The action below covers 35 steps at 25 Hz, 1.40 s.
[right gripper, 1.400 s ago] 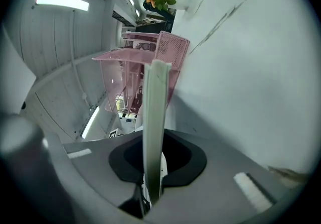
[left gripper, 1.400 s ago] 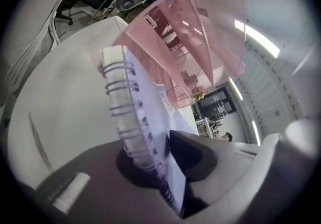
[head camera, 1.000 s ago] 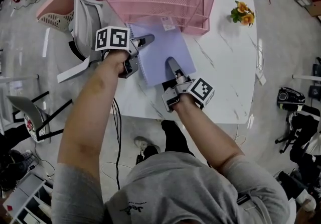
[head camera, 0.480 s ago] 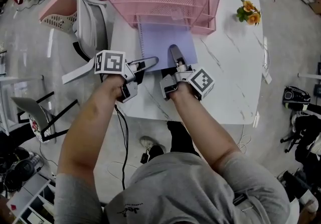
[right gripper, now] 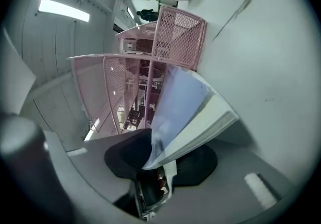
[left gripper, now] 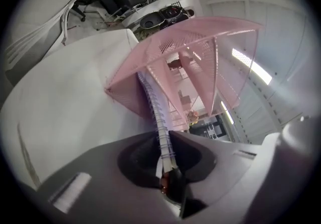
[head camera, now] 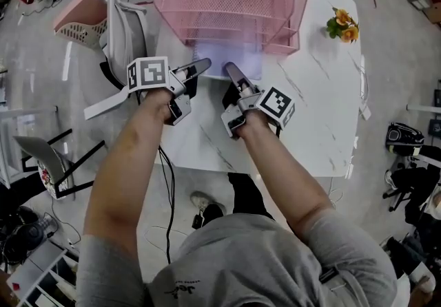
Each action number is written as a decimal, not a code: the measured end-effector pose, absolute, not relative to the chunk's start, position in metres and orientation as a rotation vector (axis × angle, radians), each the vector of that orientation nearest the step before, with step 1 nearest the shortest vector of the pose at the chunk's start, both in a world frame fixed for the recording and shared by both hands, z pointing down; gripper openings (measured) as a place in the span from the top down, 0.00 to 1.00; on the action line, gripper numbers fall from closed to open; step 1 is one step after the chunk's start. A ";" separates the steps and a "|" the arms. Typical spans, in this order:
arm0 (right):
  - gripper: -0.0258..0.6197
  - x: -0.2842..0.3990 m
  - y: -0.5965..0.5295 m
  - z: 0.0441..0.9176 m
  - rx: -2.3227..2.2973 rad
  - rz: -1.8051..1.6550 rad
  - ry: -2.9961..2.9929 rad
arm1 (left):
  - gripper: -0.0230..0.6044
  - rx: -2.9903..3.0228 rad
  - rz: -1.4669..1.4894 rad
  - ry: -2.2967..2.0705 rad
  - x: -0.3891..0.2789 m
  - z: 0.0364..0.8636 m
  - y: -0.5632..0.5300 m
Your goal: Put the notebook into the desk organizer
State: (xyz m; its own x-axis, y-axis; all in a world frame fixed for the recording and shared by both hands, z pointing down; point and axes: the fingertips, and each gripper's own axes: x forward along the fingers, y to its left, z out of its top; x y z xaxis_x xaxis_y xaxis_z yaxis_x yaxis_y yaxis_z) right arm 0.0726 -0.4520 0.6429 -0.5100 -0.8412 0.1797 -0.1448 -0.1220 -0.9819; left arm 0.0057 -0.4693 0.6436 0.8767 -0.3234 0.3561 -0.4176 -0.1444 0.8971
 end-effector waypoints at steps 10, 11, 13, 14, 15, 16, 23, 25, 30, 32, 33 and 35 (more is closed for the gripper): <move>0.90 0.072 -0.503 0.650 -1.178 -1.692 1.583 | 0.71 1.669 -0.047 -0.740 -0.006 0.663 -0.511; 0.90 0.072 -0.508 0.652 -1.183 -1.687 1.565 | 0.70 1.661 -0.053 -0.761 -0.006 0.664 -0.514; 0.91 0.073 -0.514 0.654 -1.189 -1.670 1.522 | 0.69 1.650 -0.052 -0.783 -0.007 0.667 -0.513; 0.91 0.074 -0.517 0.656 -1.190 -1.661 1.499 | 0.69 1.647 -0.046 -0.783 -0.006 0.668 -0.510; 0.91 0.075 -0.520 0.658 -1.190 -1.653 1.479 | 0.68 1.644 -0.037 -0.778 -0.005 0.669 -0.506; 0.91 0.076 -0.523 0.661 -1.189 -1.651 1.461 | 0.68 1.641 -0.027 -0.770 -0.004 0.670 -0.502; 0.90 0.077 -0.536 0.669 -1.177 -1.688 1.482 | 0.75 1.652 0.060 -0.793 0.004 0.680 -0.503; 0.88 0.075 -0.531 0.666 -1.170 -1.698 1.522 | 0.75 1.641 0.065 -0.795 0.004 0.684 -0.502; 0.68 0.065 -0.510 0.657 -1.094 -1.743 1.645 | 0.76 1.639 0.060 -0.811 0.002 0.684 -0.503; 0.60 0.061 -0.495 0.651 -1.064 -1.769 1.695 | 0.76 1.643 0.068 -0.822 0.002 0.684 -0.502; 0.60 0.058 -0.486 0.647 -1.051 -1.783 1.723 | 0.76 1.644 0.072 -0.826 0.002 0.684 -0.501; 0.60 0.052 -0.465 0.639 -1.019 -1.797 1.783 | 0.76 1.643 0.084 -0.829 0.001 0.685 -0.499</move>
